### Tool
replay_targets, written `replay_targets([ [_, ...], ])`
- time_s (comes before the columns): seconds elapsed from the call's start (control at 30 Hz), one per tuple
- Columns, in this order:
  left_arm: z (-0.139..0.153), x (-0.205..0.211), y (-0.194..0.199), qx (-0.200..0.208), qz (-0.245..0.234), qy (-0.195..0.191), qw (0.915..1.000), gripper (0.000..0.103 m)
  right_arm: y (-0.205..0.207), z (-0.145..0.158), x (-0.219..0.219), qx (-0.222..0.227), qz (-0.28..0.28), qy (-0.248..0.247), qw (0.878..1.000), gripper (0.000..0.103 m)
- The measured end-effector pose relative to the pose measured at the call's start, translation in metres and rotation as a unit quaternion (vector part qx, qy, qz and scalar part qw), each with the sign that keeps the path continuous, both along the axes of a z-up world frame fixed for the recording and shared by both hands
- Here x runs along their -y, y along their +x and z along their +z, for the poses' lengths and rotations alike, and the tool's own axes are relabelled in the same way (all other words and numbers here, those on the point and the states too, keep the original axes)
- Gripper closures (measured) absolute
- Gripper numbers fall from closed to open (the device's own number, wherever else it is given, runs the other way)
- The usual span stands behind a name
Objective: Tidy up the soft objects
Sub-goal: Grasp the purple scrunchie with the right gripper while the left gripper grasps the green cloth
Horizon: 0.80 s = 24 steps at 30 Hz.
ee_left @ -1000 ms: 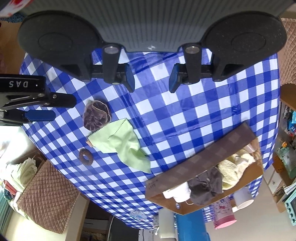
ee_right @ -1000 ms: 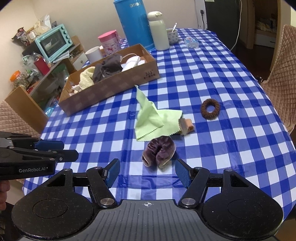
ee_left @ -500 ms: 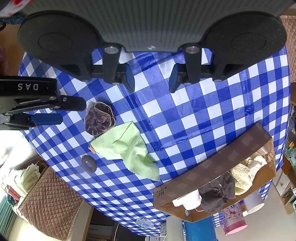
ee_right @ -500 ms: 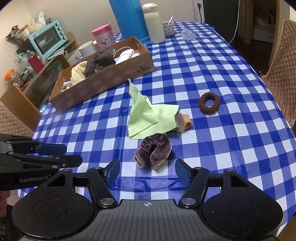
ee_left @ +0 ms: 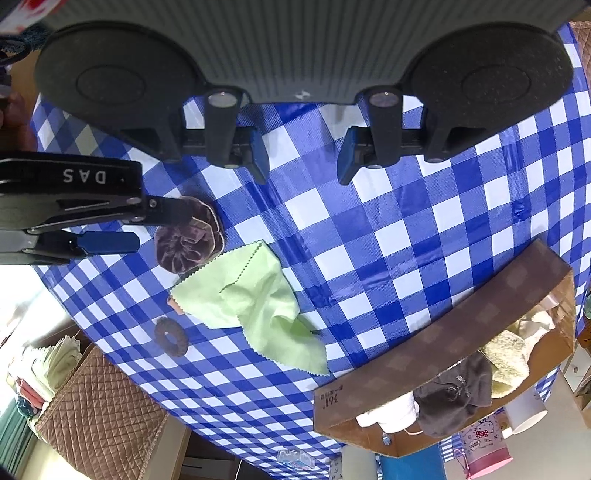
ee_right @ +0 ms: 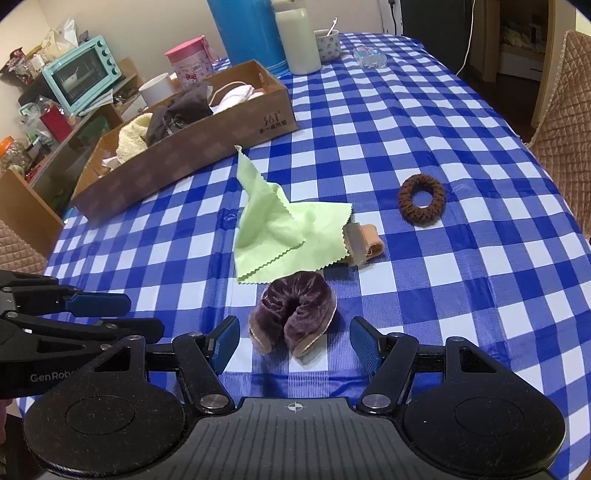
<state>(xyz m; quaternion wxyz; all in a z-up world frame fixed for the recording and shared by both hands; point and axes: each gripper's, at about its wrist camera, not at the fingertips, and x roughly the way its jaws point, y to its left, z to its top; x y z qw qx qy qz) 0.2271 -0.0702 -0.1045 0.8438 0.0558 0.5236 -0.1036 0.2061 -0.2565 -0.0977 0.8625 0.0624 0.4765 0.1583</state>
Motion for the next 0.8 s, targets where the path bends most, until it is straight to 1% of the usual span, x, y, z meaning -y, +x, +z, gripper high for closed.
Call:
replay_targets([
  [0.17,-0.006,-0.003,0.005,-0.002,0.0,-0.001,1.0,0.066,0.007,-0.01,-0.006,-0.003,0.005,-0.002,1.0,0.037],
  [0.3,-0.008,-0.004,0.008,-0.001,-0.001,-0.002,1.0,0.066,0.009,-0.014,-0.009,0.004,0.008,-0.007,1.0,0.038],
  [0.47,-0.009,-0.003,0.012,0.003,-0.007,-0.008,0.9999,0.066,0.011,-0.018,-0.009,0.005,0.016,-0.008,1.0,0.056],
  [0.53,-0.01,-0.001,0.014,0.006,-0.013,-0.01,0.9999,0.066,0.011,-0.018,-0.008,0.009,0.02,-0.006,1.0,0.069],
  [0.57,-0.009,0.0,0.014,0.007,-0.016,-0.01,0.9998,0.066,0.01,-0.018,-0.007,0.013,0.023,-0.009,1.0,0.071],
  [0.6,-0.009,0.002,0.015,0.009,-0.02,-0.012,0.9997,0.066,0.01,-0.016,-0.007,0.015,0.026,-0.009,0.999,0.077],
  [0.63,-0.009,0.003,0.016,0.011,-0.024,-0.013,0.9996,0.066,0.01,-0.015,-0.005,0.017,0.027,-0.008,0.999,0.079],
  [0.7,-0.009,0.006,0.019,0.015,-0.033,-0.015,0.9992,0.065,0.009,-0.012,-0.001,0.021,0.023,-0.012,0.999,0.08],
  [0.8,-0.008,0.013,0.024,0.025,-0.049,-0.017,0.9984,0.06,0.008,-0.006,0.01,0.029,0.007,-0.014,0.999,0.081],
])
